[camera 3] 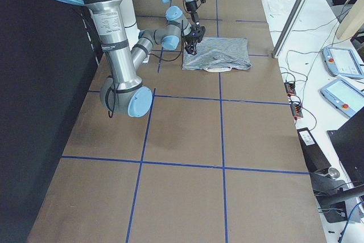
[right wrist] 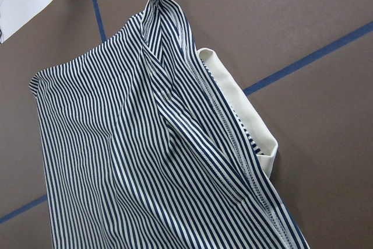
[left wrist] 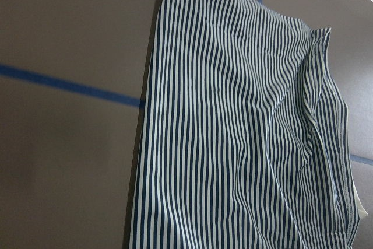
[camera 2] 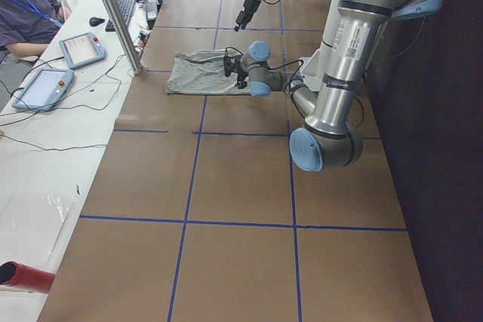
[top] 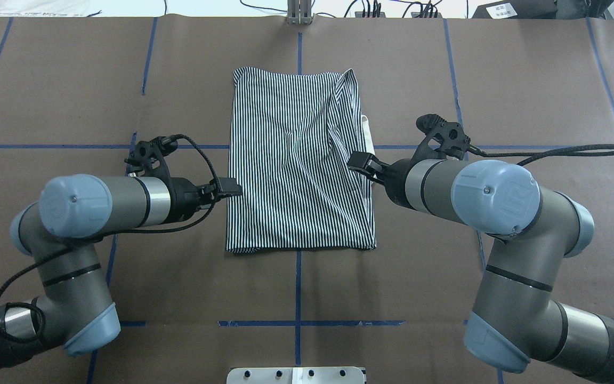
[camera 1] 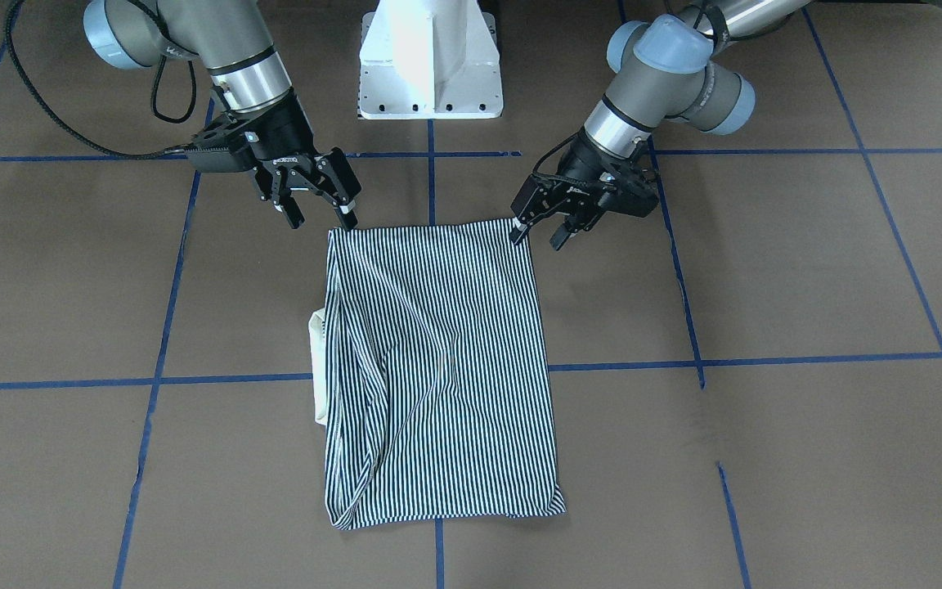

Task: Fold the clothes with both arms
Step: 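Lower the left gripper to the near edge while the right moves farther, then move the right gripper to the shirt's near corner and grasp it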

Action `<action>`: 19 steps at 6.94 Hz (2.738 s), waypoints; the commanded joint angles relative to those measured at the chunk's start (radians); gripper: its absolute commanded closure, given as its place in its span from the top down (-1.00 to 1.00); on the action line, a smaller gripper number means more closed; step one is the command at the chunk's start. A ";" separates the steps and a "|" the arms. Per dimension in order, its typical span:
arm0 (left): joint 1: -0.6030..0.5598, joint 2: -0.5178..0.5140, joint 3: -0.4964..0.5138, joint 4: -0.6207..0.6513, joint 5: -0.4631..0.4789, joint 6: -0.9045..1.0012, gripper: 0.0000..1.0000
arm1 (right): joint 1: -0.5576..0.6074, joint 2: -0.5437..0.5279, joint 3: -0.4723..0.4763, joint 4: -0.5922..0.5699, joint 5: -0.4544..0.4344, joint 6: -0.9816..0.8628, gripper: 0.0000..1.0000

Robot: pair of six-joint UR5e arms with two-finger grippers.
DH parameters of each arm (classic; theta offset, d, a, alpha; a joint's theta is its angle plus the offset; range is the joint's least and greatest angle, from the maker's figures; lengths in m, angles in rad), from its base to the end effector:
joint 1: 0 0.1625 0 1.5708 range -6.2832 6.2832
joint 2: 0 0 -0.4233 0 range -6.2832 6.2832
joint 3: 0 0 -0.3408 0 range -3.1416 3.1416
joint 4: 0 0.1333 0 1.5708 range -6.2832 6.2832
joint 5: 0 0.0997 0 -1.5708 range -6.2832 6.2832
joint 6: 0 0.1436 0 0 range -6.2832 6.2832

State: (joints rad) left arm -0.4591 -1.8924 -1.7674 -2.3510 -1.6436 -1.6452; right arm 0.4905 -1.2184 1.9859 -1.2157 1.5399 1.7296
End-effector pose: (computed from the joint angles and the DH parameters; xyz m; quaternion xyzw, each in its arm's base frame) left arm 0.4786 -0.3736 0.3378 0.0870 0.5986 -0.1886 0.7737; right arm -0.4325 -0.3871 0.2955 0.1008 -0.5228 0.2778 0.7996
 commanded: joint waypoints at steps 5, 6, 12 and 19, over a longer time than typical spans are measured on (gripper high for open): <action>0.122 0.022 0.028 0.006 0.113 -0.105 0.33 | 0.002 -0.004 -0.002 0.002 -0.006 0.007 0.97; 0.125 0.023 0.035 0.004 0.113 -0.105 0.33 | 0.002 -0.004 -0.004 0.001 -0.006 0.007 0.97; 0.137 0.003 0.063 0.002 0.110 -0.104 0.26 | 0.002 -0.004 -0.009 0.001 -0.007 0.007 0.98; 0.140 0.004 0.049 -0.002 0.102 -0.093 0.05 | -0.001 -0.004 -0.009 0.002 -0.007 0.007 0.98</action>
State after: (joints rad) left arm -0.3189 -1.8895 -1.7151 -2.3531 -1.5403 -1.7408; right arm 0.4911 -1.2226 1.9773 -1.2134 1.5325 1.7364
